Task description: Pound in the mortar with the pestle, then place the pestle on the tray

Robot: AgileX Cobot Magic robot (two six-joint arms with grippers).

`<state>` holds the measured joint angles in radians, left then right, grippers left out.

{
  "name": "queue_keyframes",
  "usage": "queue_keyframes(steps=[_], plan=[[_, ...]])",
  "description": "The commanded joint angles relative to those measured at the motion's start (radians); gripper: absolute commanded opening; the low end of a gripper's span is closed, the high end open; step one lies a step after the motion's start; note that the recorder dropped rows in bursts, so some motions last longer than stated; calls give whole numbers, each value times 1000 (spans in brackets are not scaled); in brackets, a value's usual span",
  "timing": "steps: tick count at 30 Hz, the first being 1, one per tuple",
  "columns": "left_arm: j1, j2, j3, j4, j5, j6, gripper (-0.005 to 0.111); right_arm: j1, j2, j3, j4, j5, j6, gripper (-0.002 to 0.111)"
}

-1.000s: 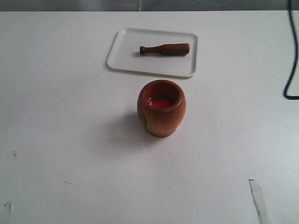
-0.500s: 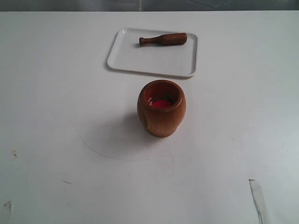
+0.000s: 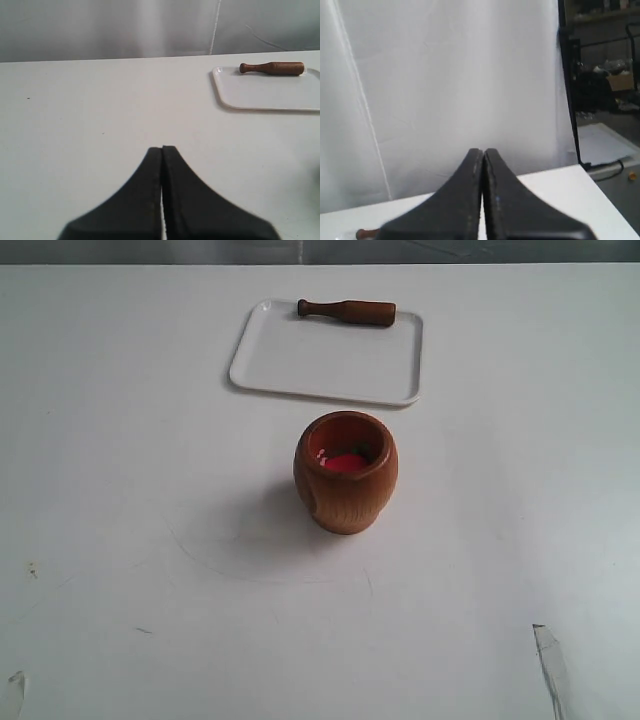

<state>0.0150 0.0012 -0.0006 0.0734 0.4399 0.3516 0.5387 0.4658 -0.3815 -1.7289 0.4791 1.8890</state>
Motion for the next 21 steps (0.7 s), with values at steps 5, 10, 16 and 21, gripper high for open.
queue_keyframes(steps=[5, 10, 16, 21], plan=[[-8, -1, 1, -7, -3, -8, 0, 1, -249, -12, -15, -7, -243, 0], [-8, -1, 1, -7, -3, -8, 0, 1, -226, -87, -15, -35, -887, 0], [-8, -1, 1, -7, -3, -8, 0, -1, -184, -138, 492, -39, -2060, 0], [-8, -1, 1, -7, -3, -8, 0, 1, -73, -140, 1023, 194, -2585, 0]])
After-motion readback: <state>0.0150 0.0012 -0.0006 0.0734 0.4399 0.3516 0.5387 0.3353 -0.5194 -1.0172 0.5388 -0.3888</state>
